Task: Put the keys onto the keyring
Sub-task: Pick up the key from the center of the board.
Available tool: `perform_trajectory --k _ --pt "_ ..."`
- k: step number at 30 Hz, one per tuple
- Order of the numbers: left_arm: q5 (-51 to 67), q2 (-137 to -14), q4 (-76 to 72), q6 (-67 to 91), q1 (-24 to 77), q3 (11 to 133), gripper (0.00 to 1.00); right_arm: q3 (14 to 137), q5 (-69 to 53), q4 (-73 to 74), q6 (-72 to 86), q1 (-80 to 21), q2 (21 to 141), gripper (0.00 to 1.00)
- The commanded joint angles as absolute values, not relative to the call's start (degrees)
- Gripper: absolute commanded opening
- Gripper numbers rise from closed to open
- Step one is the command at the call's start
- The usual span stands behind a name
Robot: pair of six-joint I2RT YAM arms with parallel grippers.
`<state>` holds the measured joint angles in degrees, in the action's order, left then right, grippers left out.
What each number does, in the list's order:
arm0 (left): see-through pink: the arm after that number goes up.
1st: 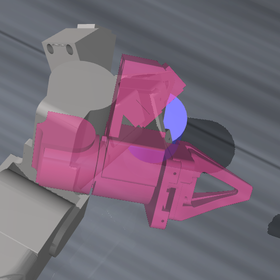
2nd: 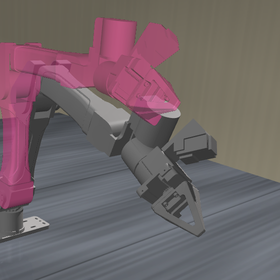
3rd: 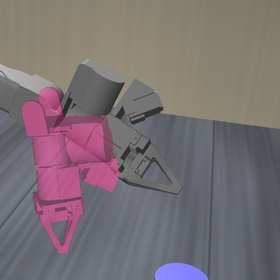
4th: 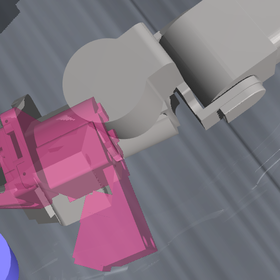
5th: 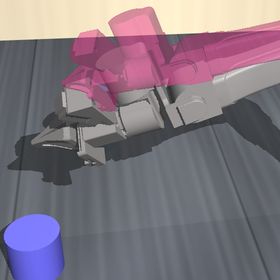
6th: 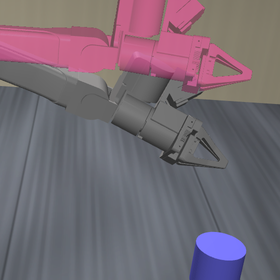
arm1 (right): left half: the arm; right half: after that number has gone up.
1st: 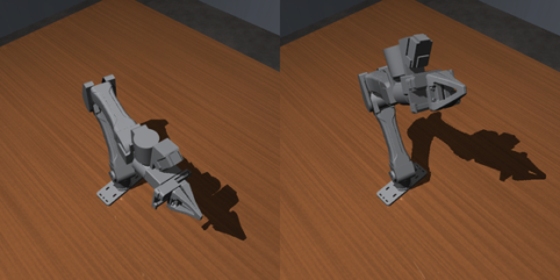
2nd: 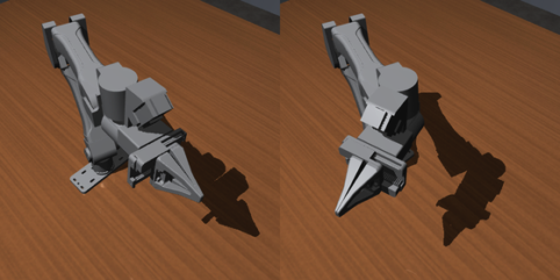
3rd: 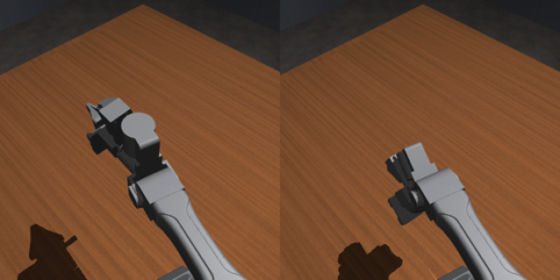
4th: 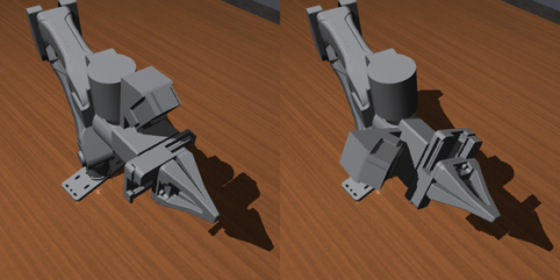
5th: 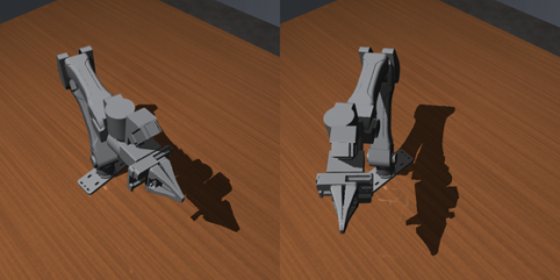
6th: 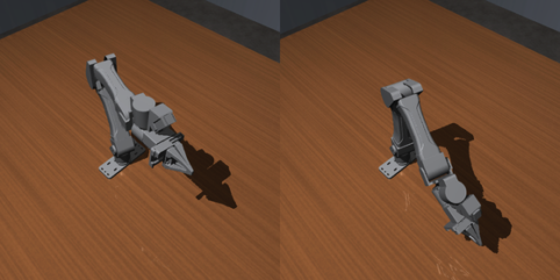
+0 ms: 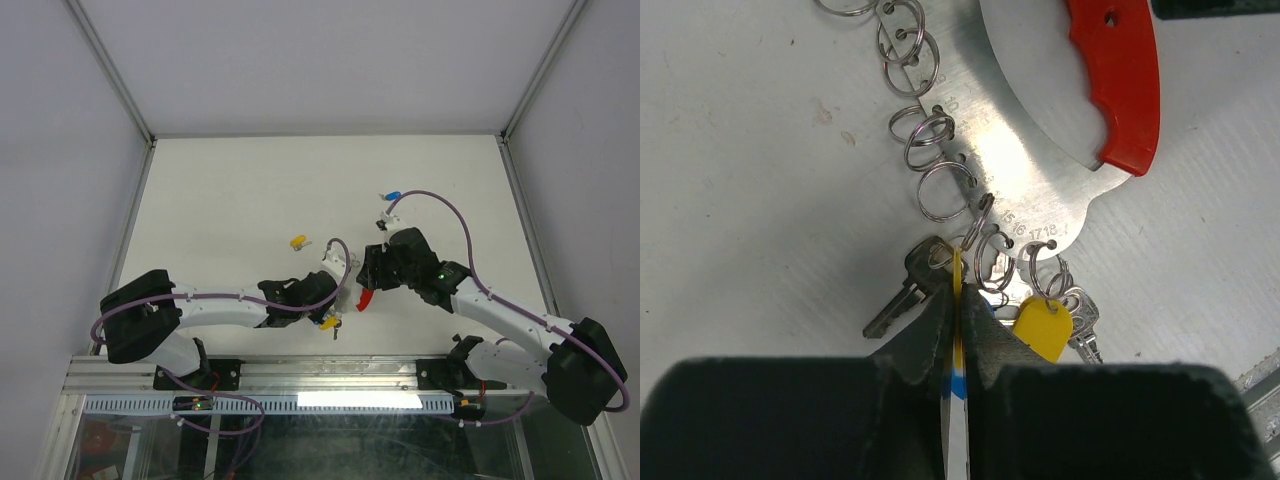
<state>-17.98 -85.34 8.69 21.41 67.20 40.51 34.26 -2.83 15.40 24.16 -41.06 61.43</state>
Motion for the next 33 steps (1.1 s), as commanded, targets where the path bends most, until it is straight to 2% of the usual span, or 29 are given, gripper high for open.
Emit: perform_trajectory --k 1,13,25,33 --pt "-19.8 -83.6 8.3 20.2 67.7 42.3 0.00 34.9 -2.9 14.1 24.8 -40.8 59.5 0.52" --pt "-21.5 -77.8 11.0 16.3 67.7 43.3 0.00 35.1 -3.2 14.8 19.8 -40.8 56.5 0.53" --pt "-22.1 -74.6 15.3 10.7 67.7 47.5 0.00 30.4 -3.7 5.9 16.5 -40.9 47.3 0.51" --pt "-22.6 -71.7 18.2 7.5 67.7 51.5 0.00 25.0 -8.7 -3.0 11.4 -40.8 40.9 0.41"
